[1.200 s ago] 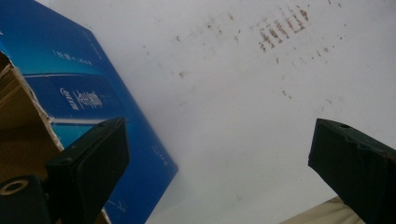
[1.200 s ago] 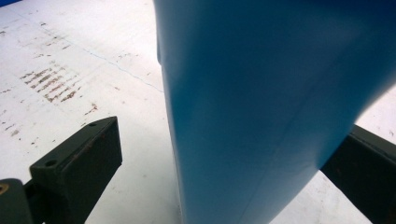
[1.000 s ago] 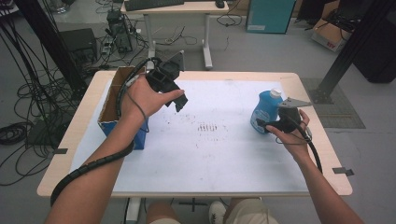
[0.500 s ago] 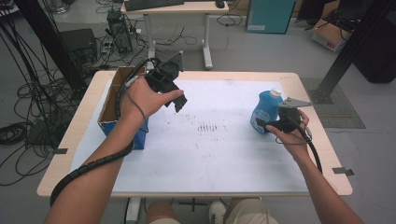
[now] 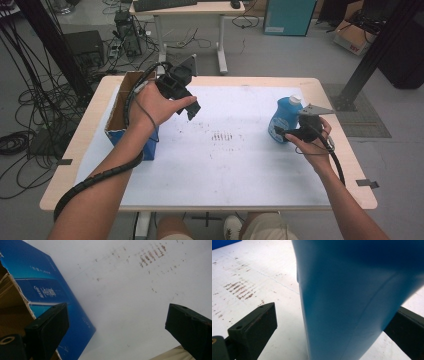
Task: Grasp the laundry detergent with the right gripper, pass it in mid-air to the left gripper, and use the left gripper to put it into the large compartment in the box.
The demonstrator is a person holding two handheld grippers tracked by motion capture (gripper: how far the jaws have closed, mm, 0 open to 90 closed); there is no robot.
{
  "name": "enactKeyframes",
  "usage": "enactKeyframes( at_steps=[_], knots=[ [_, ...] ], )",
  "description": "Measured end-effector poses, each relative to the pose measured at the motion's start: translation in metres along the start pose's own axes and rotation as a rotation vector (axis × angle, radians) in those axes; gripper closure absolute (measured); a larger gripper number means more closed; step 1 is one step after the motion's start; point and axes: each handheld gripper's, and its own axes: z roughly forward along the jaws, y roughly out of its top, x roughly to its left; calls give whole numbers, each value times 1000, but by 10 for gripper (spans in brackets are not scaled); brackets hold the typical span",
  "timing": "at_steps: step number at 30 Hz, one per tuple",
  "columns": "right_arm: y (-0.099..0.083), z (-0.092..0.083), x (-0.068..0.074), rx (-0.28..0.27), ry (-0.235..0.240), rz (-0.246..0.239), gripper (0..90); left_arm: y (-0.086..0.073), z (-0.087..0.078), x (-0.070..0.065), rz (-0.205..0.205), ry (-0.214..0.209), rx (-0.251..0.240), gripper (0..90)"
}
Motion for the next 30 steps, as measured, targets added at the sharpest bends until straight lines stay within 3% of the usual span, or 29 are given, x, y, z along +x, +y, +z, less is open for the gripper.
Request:
enactKeyframes(
  at_steps=[30],
  knots=[
    [0,1,0,-31,-6,-6,12,-2,2,1,-13,-5,-6,57]
  ],
)
